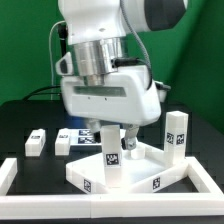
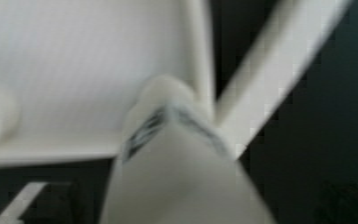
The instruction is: Assemble desk
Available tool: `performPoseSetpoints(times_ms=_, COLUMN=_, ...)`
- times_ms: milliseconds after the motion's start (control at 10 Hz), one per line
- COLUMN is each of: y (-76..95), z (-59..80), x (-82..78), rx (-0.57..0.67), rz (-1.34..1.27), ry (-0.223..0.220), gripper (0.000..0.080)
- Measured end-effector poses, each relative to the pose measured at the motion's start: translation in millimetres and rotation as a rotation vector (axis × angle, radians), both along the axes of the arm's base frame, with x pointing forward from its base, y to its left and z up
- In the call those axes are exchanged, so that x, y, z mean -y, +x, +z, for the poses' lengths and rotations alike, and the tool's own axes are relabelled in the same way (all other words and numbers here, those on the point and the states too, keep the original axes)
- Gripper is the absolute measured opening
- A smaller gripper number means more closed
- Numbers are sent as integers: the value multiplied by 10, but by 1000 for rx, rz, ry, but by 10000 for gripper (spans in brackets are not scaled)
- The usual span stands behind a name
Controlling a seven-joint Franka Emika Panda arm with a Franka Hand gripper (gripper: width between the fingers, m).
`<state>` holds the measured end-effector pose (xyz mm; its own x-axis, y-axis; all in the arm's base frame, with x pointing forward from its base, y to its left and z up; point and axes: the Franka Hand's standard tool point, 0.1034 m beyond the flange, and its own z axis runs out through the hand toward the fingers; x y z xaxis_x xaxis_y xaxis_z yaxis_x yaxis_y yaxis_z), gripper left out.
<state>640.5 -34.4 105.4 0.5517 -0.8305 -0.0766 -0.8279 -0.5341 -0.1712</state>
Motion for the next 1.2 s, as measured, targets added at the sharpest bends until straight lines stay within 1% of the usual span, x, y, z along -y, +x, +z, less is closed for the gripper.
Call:
performPoseSetpoints(times_ms=300, y=0, z=0, x=0, rx=0, rz=0, ry=0, gripper=649)
performPoseSetpoints(times_ms=400, y=0, z=0, x=0, rx=0, rz=0, ry=0, gripper=622)
performPoseSetpoints(times_ms=500, y=0, z=0, x=0, rx=0, rz=0, ry=0, gripper=622)
performPoseSetpoints(times_ms=600, y=0, z=0, x=0, rx=0, rz=0, ry=0, gripper=438)
performPoseSetpoints(times_ms=700, y=0, z=0, x=0, rx=0, rz=0, ry=0, gripper=293)
performPoseSetpoints(times_ms=900, y=0, z=0, x=0, rx=0, rz=0, ry=0, gripper=293)
performPoseSetpoints(times_ms=1000, y=-12, z=-9, x=38, rx=29, rz=189, ry=-21, gripper=293)
performPoseSetpoints(times_ms=1100, y=-33, z=1, x=40, rx=31, rz=304, ry=-36, gripper=293)
performPoseSetpoints(times_ms=1200, y=-50, z=-25, x=109, rx=-1, rz=67, ry=-3, gripper=293)
